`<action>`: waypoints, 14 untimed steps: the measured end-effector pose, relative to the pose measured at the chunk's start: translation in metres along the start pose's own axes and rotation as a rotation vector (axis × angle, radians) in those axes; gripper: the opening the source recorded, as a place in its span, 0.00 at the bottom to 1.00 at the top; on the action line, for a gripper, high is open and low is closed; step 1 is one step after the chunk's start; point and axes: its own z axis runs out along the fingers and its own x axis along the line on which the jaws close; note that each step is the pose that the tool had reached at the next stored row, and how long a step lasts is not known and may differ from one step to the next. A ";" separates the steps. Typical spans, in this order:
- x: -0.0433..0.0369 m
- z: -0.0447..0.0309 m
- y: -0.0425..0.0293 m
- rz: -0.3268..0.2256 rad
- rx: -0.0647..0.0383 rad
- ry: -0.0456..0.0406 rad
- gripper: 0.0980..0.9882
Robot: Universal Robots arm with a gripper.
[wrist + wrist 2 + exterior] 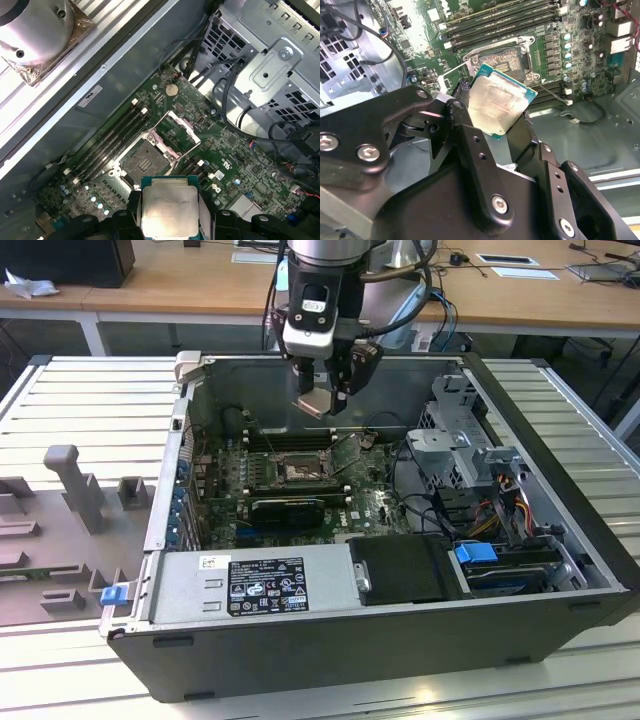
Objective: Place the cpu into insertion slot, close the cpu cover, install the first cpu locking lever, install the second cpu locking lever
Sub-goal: 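Place the cpu into insertion slot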
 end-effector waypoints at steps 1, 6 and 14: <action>0.0000 0.0003 0.0000 0.015 0.000 -0.0014 0.50; 0.0000 0.0013 -0.0001 0.074 -0.001 -0.0066 0.50; -0.0001 0.0032 -0.0003 0.188 -0.004 -0.0168 0.50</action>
